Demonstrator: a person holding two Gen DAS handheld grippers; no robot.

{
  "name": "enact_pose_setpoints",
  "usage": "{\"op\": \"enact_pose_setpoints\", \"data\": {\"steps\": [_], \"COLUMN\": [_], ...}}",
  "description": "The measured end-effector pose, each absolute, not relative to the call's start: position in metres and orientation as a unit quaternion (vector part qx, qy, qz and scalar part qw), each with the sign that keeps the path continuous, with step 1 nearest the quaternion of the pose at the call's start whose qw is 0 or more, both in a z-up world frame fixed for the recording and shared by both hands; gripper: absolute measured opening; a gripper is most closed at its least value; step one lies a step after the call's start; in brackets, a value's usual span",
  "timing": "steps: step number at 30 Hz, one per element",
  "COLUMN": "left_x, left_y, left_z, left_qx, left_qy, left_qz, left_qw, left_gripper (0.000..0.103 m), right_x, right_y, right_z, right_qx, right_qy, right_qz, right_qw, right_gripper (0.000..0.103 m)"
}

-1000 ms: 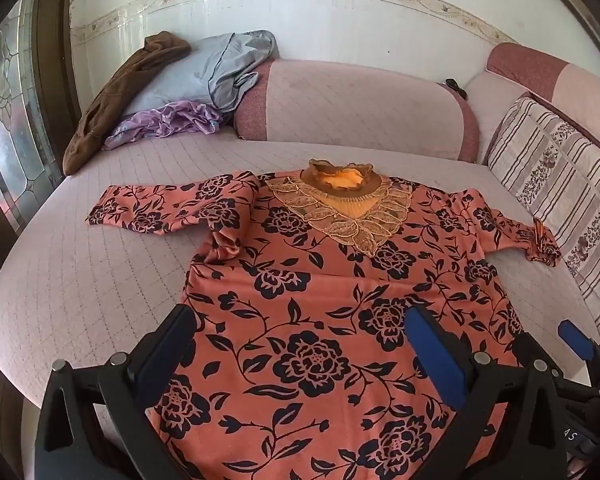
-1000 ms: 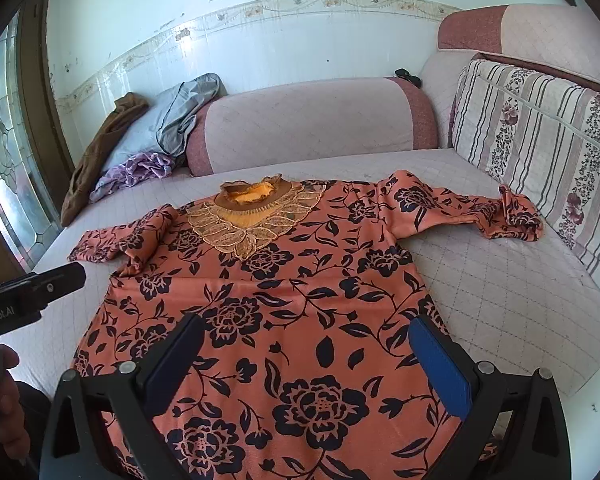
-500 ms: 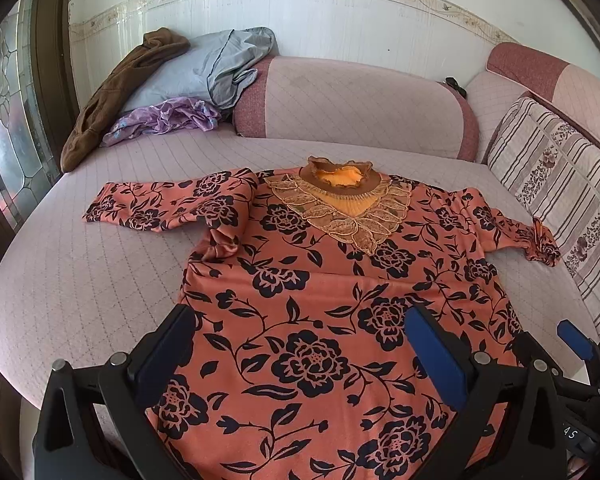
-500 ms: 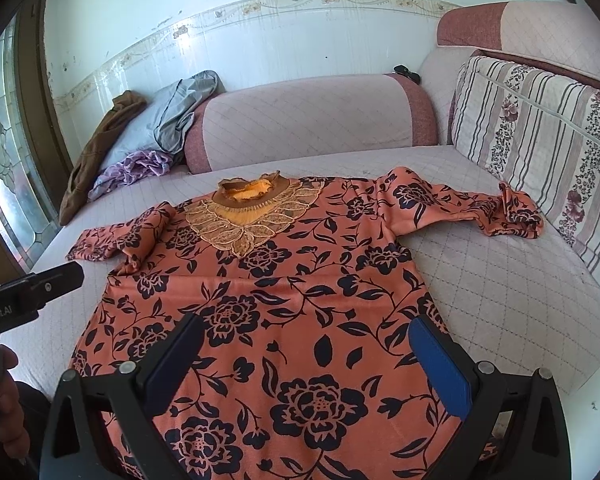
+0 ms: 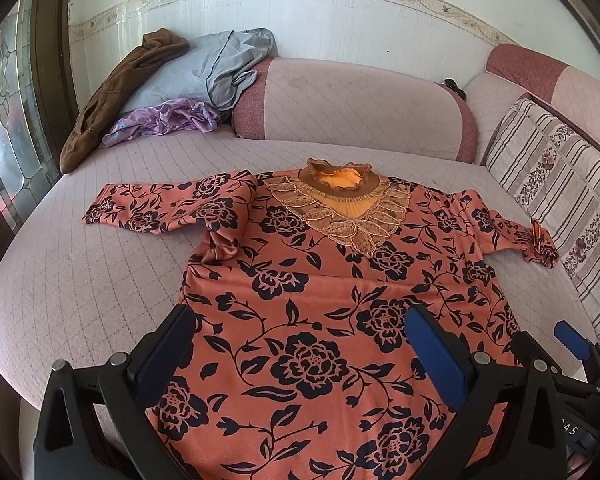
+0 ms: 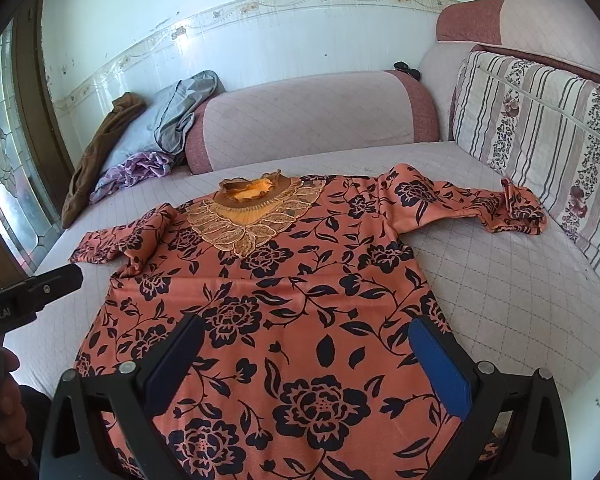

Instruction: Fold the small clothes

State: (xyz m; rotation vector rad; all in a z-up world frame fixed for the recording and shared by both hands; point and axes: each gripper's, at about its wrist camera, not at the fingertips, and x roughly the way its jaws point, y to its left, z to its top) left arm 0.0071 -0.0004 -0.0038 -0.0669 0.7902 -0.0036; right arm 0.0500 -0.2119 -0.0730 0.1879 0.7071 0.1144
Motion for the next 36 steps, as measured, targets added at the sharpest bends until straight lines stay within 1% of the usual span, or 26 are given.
{"op": "enact_pose_setpoints", "data": {"steps": [23,28,32,36], "left_x": [0.013,0.017,0.022,0.031], "left_y": [-0.004,0.002,0.006,0.006], "left_z": [-0.006,-0.021,-0.034,-0.042], "left_qx": [-0.028,-0.035,-0.035,-0.032], "left_qy": [0.389,0.404,0.42,0.43], "left_qz": [-0.006,-0.004,0.005,0.014], "left_qw": [0.921,0.914,0.907,0.902], "left_gripper": [0.103,0.103,0.103,0.103], "right_x": [0.058,0.07,0.08,0.082], "right_y": [-0.231,-0.258,-0.304,-0.342], "right_z": [-0.079,-0.089,-0.103,-0.115], "right_qx": [0.114,0.163,0.225,0.255], "right_qy": [0.352,0.369,0.377,0.381], "right_qz": [0.05,0.055,0.025,-0.021], "right_qw": [0.928,0.913,0.898,0.888], "right_gripper": [0.103,0.103,0.103,0.103]}}
